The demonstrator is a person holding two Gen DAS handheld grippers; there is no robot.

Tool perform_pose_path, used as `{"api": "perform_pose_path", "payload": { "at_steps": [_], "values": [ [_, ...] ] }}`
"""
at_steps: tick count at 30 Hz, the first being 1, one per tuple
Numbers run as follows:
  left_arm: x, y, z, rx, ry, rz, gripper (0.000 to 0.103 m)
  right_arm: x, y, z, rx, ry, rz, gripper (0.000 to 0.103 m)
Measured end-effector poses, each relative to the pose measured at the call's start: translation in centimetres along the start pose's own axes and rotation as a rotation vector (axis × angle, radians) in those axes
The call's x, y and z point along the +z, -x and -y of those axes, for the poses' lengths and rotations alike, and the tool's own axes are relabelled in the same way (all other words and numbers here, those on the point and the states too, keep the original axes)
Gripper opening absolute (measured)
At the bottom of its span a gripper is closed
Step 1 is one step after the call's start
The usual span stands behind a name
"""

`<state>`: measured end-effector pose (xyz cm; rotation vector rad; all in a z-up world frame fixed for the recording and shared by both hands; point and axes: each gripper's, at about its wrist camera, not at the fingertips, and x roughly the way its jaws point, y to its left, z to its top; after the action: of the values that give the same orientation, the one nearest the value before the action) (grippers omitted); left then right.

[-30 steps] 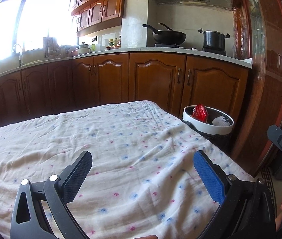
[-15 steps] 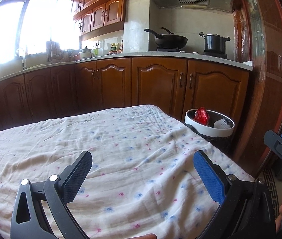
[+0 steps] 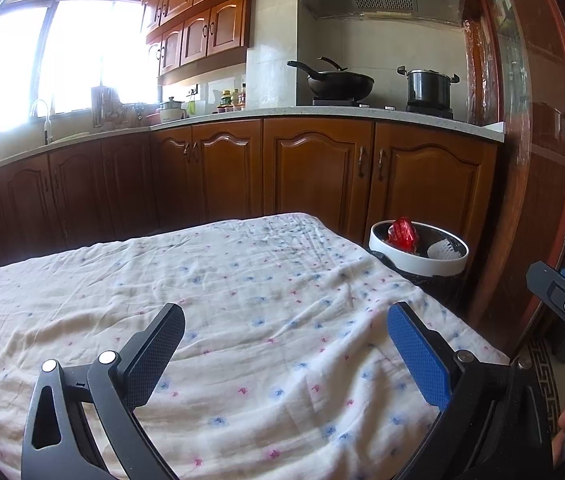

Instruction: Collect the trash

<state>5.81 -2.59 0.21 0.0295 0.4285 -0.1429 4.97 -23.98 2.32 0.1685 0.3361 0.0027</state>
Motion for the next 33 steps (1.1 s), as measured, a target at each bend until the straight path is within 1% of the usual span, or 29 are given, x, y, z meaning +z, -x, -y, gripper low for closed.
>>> {"api": "perform_pose_path", "payload": {
  "at_steps": [15,33],
  "values": [
    [0.12,-0.26,-0.21,-0.017,-0.006,-0.005,0.102,-0.28,-0.34,0.14,0.006,-0.008,-0.011,0.103],
    [0.09,-0.55,-0.25,-0.021,-0.013,-0.007,0.102,-0.38,-0.29,0.39,0.009,-0.014,-0.014,0.103]
  ]
}}
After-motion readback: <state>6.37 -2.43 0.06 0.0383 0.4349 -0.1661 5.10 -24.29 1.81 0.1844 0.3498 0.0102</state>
